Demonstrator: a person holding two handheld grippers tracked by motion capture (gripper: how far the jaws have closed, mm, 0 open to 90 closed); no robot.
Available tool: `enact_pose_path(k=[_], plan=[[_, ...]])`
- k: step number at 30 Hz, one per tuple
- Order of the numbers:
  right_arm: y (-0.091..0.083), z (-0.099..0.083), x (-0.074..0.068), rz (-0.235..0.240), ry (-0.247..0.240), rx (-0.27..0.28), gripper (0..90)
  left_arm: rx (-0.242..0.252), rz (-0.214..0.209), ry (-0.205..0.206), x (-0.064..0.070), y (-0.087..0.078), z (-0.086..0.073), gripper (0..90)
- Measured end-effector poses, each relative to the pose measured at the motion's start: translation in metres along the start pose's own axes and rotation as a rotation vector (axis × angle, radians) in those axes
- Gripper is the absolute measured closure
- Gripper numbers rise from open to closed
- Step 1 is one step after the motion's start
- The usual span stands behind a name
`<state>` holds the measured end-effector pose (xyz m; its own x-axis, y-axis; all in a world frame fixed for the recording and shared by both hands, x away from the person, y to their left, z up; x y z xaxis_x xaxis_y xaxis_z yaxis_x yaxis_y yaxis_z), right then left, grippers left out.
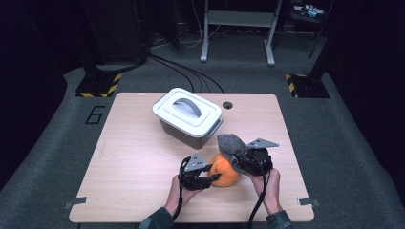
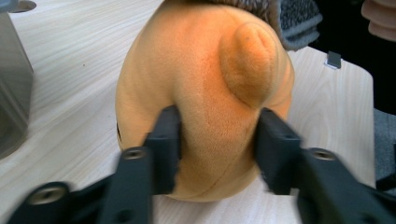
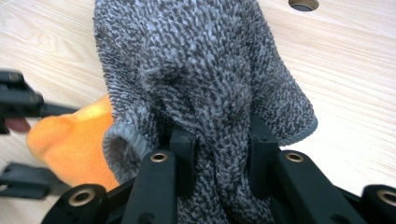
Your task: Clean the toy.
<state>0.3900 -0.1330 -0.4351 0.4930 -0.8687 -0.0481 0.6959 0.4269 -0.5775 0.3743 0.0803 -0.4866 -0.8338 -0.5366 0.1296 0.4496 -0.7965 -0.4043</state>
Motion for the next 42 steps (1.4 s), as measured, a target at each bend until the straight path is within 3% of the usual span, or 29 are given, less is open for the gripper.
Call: enact_pose_path(k=[2, 5, 10, 14, 17, 19, 20, 22, 26, 29, 31, 34, 37, 39, 42], plan=[[0.0, -0.001, -0.001, -0.013, 0.004, 0.0, 69.5, 0.003, 0.007, -0.02, 0.001, -0.002, 0.005, 40.8], [0.0, -0.004, 0.0, -0.015, 0.032, 0.013, 69.5, -0.003, 0.008, -0.029, 0.004, 0.001, 0.01, 37.6], [-0.002, -0.011, 0.004, -0.031, 0.046, 0.023, 69.7, -0.002, 0.014, -0.009, 0.008, 0.009, 0.006, 58.1], [-0.019, -0.001, 0.006, -0.038, 0.07, 0.057, 69.7, 0.003, 0.012, 0.008, 0.012, 0.012, 0.006, 63.0], [-0.021, 0.003, -0.011, -0.02, 0.008, 0.048, 69.6, 0.006, 0.015, 0.009, 0.012, 0.013, 0.005, 63.4], [-0.014, -0.001, -0.024, -0.067, -0.073, 0.013, 69.8, 0.001, 0.017, 0.009, 0.012, 0.012, 0.004, 64.5], [-0.011, -0.002, -0.022, -0.076, -0.085, 0.007, 69.9, 0.003, 0.019, 0.01, 0.012, 0.012, 0.003, 65.2], [-0.007, -0.003, -0.009, -0.064, -0.022, 0.0, 70.0, 0.001, 0.016, 0.012, 0.012, 0.012, 0.004, 66.0], [0.002, -0.005, 0.017, -0.109, 0.048, -0.038, 69.9, 0.01, 0.005, 0.007, 0.011, 0.012, 0.002, 66.0], [0.006, -0.007, 0.027, -0.123, 0.07, -0.065, 69.8, 0.012, -0.004, 0.0, 0.01, 0.012, 0.001, 66.0], [0.007, -0.007, 0.035, -0.171, 0.066, -0.084, 69.7, 0.012, -0.004, 0.009, 0.011, 0.011, 0.001, 66.0], [0.0, -0.005, 0.043, -0.187, 0.082, -0.058, 69.7, 0.017, -0.015, 0.002, 0.009, 0.01, -0.001, 66.1], [-0.016, 0.001, 0.038, -0.16, 0.082, 0.012, 69.6, 0.02, -0.017, 0.002, 0.008, 0.009, -0.002, 66.1], [-0.026, 0.006, 0.025, -0.115, 0.065, 0.05, 69.4, 0.023, -0.019, -0.003, 0.009, 0.009, -0.003, 66.1], [-0.024, 0.006, 0.001, -0.044, 0.001, 0.03, 69.2, 0.021, -0.018, 0.003, 0.009, 0.008, -0.003, 66.2]])
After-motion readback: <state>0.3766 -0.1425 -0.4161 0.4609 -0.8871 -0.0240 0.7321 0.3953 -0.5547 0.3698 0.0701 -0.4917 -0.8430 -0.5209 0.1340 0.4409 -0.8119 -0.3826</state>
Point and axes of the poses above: each handheld gripper's, and its own axes: y roughly forward along the jaws, z roughly out of its top, x roughly to its right, the point moved 2 cm from there along y, roughly forward along the jaws, and after that the axes turned 5 degrees about x, right-handed, at the moved point
